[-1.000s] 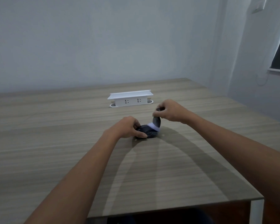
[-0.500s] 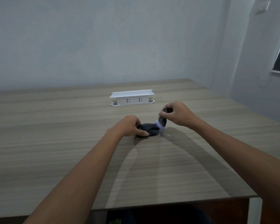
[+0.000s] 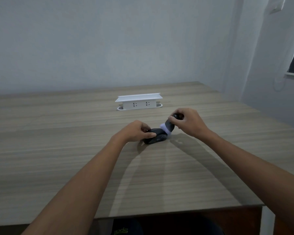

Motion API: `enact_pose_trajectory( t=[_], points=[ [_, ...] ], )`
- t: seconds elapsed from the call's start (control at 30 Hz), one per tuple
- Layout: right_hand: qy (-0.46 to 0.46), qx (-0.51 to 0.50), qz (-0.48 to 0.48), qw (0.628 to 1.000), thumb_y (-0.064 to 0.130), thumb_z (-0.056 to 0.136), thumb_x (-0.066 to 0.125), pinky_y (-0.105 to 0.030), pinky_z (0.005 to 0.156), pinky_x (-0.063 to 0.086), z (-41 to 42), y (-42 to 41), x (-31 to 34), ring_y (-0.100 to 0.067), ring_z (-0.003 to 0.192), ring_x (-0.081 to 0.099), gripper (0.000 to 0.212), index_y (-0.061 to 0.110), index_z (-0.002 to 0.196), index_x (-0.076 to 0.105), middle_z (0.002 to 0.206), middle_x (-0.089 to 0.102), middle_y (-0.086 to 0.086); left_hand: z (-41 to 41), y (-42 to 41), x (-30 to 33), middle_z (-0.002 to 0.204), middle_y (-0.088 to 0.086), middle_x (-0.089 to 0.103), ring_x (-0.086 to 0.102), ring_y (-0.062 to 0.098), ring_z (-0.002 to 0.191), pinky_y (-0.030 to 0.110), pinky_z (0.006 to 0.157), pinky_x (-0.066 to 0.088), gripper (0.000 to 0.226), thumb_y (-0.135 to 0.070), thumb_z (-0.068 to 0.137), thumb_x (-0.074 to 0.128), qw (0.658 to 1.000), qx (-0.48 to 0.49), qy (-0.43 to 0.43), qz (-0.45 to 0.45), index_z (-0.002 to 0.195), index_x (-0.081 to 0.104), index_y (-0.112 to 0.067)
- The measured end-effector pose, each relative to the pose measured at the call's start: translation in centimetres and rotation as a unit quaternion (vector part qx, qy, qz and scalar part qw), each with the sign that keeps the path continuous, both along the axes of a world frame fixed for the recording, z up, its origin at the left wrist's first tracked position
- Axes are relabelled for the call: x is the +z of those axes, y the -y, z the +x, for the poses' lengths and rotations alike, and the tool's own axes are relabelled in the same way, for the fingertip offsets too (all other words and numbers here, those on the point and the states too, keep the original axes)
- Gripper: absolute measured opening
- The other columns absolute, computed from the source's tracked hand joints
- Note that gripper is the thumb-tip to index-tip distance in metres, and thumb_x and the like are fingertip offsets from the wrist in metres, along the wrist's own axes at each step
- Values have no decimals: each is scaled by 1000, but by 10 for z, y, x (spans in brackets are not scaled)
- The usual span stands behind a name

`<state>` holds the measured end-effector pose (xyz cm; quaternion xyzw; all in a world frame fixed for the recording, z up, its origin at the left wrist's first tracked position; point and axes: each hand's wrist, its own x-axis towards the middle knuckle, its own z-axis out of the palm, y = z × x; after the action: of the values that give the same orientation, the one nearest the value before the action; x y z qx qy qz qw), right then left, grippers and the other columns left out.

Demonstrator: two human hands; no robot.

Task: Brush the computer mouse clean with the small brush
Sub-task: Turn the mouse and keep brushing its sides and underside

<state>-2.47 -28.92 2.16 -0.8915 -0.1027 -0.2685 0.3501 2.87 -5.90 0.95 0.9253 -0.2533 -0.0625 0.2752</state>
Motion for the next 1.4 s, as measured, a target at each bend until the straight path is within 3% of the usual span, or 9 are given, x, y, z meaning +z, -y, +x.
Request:
enact_pose_trajectory(
  t=[0.13,0.3,0.43,0.63,0.77,0.93,1.03,1.2,1.4],
  points=[
    [0,29,41,999,22,82,72,-15,56,44,-10,0,-16,-4,58,58,7,17,77,71,68,67,7,3,0,-7,101,11,77,70,28,93,42,89,53,33,-43,93,65,1000,-6,11,-12,110,74,-15],
    [18,10,12,1000,21,84,72,-12,58,41,-10,5,-19,-3,61,57,11,12,80,68,72,68,5,5,7,-9,123,6,72,67,21,107,36,100,51,44,-36,98,60,1000,1,12,-11,140,59,-22],
    [16,49,15,999,22,85,74,-10,55,40,-14,0,-20,-2,59,57,12,13,81,68,68,65,10,5,11,-11,113,2,76,67,16,93,36,93,52,35,-22,100,56,999,-35,27,-23,132,65,-28],
    [24,0,3,1000,21,85,73,-9,56,41,-10,12,-26,-2,61,58,13,13,80,65,74,69,5,2,13,-7,126,3,70,66,22,111,27,95,47,41,-22,101,56,999,-22,10,-28,142,58,-20],
    [2,67,-3,998,23,85,74,-11,54,41,-18,10,-32,-4,61,58,15,13,80,65,72,68,5,7,9,-9,122,2,73,70,22,108,33,98,52,37,-19,100,56,999,-31,0,-35,136,63,-23],
    [21,3,-35,999,20,85,72,-15,54,37,-10,20,-38,-10,64,56,19,10,76,58,72,66,1,11,11,-7,131,2,68,65,18,110,30,102,48,42,-22,101,57,999,-9,-20,-28,142,56,-24],
    [23,70,-63,995,20,85,73,-14,54,38,-15,12,-35,-5,60,52,17,12,76,60,69,63,6,13,11,-8,130,2,69,66,17,110,30,102,48,40,-22,101,57,999,-6,-18,-30,141,58,-25],
    [37,40,-114,992,24,87,69,-29,56,39,-8,15,-34,-17,63,52,23,10,75,55,71,60,0,12,12,-7,128,0,68,65,18,112,30,104,46,40,-22,101,56,999,3,-24,-35,141,58,-24],
    [34,102,-140,984,23,87,71,-22,55,38,-10,12,-36,-13,62,52,19,12,78,57,72,61,3,15,11,-8,128,0,69,66,18,114,32,107,47,40,-22,100,58,999,2,-28,-41,140,60,-25]
  ],
)
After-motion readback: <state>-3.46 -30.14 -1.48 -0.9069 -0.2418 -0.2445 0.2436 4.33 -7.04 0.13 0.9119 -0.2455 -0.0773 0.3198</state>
